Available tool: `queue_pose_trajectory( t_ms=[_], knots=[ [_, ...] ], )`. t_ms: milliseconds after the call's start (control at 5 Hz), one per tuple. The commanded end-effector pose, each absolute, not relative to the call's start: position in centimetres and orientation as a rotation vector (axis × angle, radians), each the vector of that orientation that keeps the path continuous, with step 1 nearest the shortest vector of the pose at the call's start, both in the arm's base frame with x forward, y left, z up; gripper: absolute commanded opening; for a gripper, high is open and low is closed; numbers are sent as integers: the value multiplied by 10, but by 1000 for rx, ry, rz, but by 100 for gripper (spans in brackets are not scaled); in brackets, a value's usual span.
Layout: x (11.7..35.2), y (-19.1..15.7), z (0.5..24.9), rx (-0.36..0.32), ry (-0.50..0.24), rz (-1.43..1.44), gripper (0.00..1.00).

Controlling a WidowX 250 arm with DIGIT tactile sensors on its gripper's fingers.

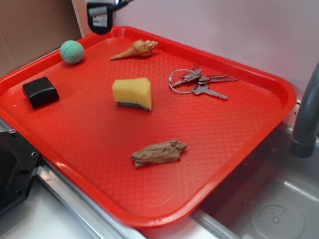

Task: Grab the green sponge.

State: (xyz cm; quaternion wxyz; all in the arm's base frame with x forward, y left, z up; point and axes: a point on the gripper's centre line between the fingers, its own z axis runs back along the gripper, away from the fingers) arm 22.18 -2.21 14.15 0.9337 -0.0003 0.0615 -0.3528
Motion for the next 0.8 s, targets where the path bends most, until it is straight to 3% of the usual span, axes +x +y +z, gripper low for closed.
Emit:
queue_pose_trajectory(
  t_ms=[0, 600],
  knots=[
    [217, -13, 91, 59, 119, -592, 100],
    [246, -21, 51, 31, 134, -568, 100]
  ],
)
